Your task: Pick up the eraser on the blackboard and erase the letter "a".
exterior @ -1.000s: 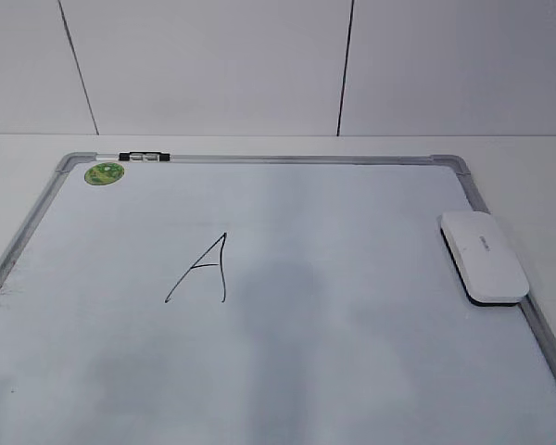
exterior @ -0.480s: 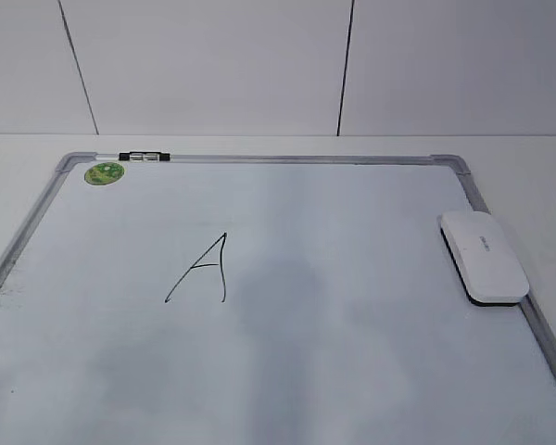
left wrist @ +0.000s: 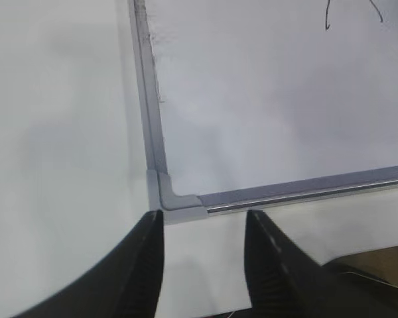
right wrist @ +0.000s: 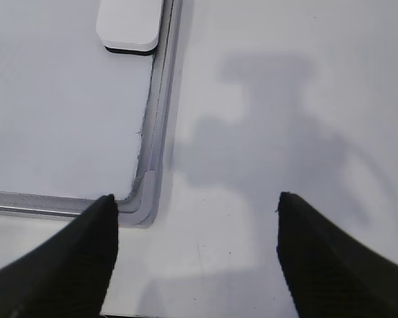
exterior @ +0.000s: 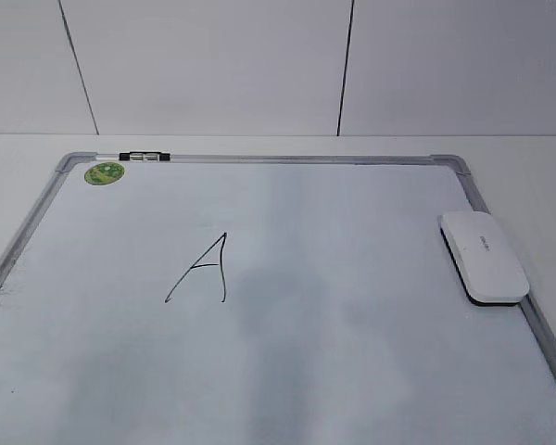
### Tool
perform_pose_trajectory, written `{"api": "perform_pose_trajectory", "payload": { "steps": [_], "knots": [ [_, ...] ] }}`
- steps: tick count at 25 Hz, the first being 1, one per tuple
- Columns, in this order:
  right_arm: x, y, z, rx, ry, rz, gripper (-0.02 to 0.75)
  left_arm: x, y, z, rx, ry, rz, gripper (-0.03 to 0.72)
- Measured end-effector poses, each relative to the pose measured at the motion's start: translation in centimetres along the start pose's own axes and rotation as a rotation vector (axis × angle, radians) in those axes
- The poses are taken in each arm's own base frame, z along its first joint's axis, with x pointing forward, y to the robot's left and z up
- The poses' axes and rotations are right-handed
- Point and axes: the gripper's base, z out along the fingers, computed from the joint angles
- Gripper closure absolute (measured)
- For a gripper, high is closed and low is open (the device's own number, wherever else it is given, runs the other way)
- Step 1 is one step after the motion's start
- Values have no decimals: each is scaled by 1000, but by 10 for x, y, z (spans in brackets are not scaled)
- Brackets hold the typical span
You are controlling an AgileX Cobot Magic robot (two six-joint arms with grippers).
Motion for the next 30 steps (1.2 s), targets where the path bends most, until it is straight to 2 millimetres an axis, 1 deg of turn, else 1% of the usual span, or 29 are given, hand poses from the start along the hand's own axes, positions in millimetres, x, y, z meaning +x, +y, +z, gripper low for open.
{"api": "perform_pose_trajectory", "payload": {
  "steps": [7,30],
  "knots": [
    [0,0,0,-2,0,1,146,0,3,3,-25,-17,8,381],
    [0,0,0,2,-2,3,146,0,2,2,-16,-28,2,381]
  ]
}}
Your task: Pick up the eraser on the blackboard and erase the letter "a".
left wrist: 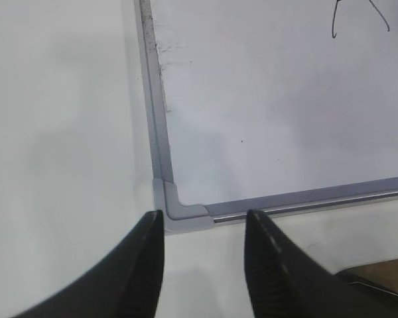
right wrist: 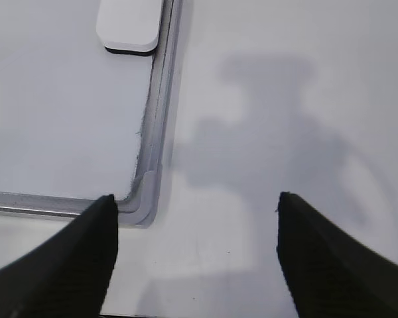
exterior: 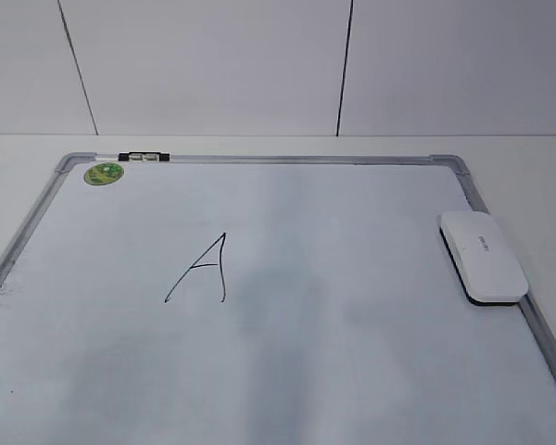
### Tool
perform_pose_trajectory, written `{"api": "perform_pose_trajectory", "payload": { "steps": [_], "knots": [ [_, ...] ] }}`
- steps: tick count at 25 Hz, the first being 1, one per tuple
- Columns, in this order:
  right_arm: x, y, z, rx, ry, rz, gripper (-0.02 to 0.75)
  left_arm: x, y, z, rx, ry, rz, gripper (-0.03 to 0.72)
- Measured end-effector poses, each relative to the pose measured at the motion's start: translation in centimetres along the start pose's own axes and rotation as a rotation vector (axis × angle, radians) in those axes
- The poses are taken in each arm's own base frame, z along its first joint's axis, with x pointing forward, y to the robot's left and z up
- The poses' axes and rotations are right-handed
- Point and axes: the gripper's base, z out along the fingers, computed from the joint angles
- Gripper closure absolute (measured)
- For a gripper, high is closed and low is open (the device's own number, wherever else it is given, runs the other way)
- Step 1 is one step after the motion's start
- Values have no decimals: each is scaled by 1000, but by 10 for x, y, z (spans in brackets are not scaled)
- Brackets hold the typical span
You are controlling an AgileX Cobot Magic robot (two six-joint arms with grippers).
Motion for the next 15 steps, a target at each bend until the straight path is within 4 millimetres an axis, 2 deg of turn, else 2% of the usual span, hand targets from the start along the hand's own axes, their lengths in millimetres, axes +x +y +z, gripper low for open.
{"api": "perform_pose_trajectory", "payload": {
  "steps": [11,15],
  "knots": [
    [16,-2,-19,104,-142,98,146,29,-8,-34,-40,-287,28,381],
    [22,-1,-25,109,-198,102,146,31,-9,-35,-39,-304,30,381]
  ]
}}
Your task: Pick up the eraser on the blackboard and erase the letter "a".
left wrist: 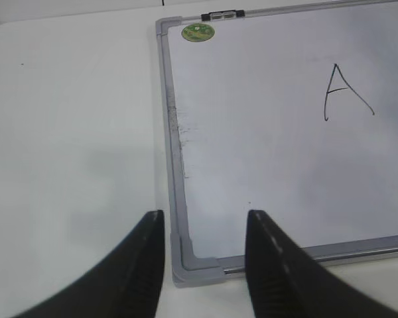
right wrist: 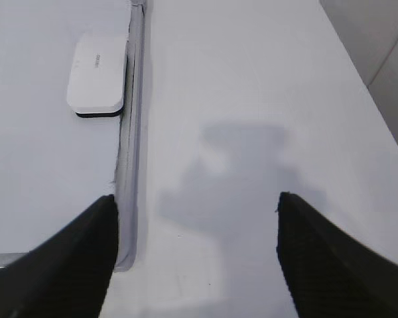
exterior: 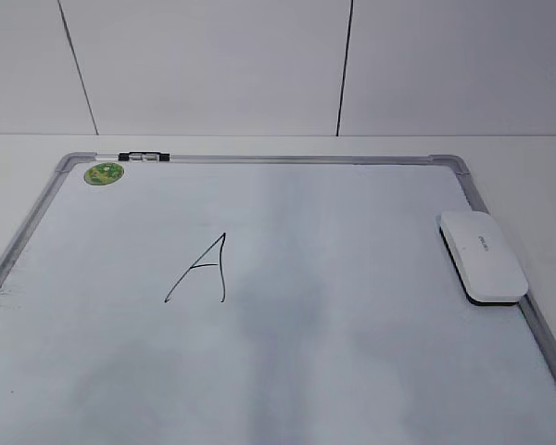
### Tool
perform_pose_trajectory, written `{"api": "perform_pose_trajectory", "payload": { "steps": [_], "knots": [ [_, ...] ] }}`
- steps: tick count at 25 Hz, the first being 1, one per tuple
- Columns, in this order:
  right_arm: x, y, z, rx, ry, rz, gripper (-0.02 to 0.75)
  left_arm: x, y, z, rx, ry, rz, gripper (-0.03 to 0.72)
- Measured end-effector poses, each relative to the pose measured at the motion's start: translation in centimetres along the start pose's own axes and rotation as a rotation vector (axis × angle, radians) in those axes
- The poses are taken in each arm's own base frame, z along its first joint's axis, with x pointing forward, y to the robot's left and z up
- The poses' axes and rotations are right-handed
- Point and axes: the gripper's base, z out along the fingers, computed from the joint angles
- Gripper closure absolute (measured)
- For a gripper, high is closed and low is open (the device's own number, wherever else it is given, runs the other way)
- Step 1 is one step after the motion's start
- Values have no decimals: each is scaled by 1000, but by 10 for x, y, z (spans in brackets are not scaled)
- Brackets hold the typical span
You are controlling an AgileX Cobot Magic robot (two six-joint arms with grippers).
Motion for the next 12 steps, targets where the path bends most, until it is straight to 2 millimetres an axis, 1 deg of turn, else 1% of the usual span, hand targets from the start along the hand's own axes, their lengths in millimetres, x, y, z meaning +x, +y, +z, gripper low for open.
{"api": "perform_pose_trajectory", "payload": {
  "steps": [12],
  "knots": [
    [0,0,0,0,-3,0,146,0,0,0,0,2,0,381]
  ]
}}
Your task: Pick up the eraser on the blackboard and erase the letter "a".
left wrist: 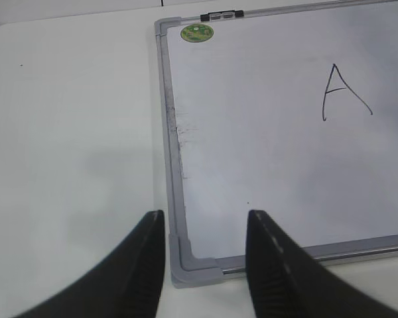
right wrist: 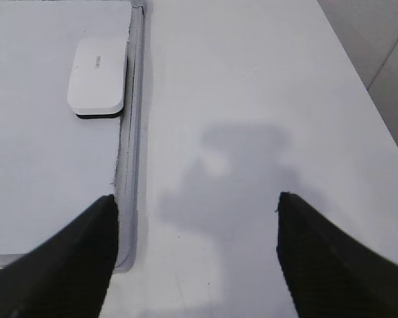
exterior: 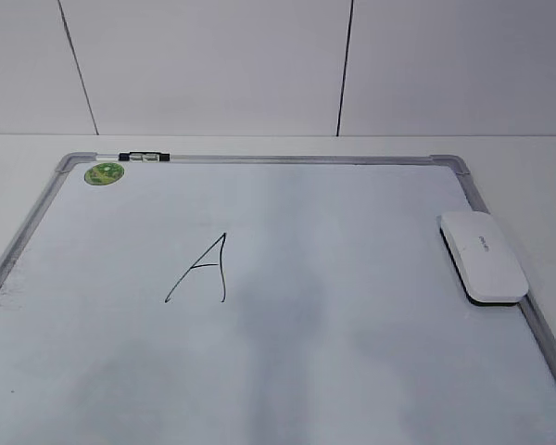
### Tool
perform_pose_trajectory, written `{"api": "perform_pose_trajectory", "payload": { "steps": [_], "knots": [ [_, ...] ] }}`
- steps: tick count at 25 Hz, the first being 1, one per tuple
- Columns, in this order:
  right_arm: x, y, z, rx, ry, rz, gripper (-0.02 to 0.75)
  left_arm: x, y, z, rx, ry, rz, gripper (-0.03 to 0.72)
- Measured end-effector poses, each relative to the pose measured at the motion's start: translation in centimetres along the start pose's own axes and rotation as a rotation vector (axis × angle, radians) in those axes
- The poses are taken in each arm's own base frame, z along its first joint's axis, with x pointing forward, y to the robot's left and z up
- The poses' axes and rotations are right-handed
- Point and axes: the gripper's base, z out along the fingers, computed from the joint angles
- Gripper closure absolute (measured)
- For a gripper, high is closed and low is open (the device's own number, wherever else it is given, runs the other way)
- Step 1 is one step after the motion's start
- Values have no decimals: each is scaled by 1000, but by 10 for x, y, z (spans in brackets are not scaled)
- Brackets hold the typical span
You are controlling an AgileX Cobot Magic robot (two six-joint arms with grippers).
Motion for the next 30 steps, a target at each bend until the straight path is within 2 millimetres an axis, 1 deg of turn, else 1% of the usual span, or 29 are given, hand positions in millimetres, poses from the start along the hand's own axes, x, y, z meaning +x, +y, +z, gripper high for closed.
{"api": "perform_pose_trajectory", "payload": {
  "steps": [30],
  "knots": [
    [0,0,0,0,0,0,146,0,0,0,0,0,0,381]
  ]
}}
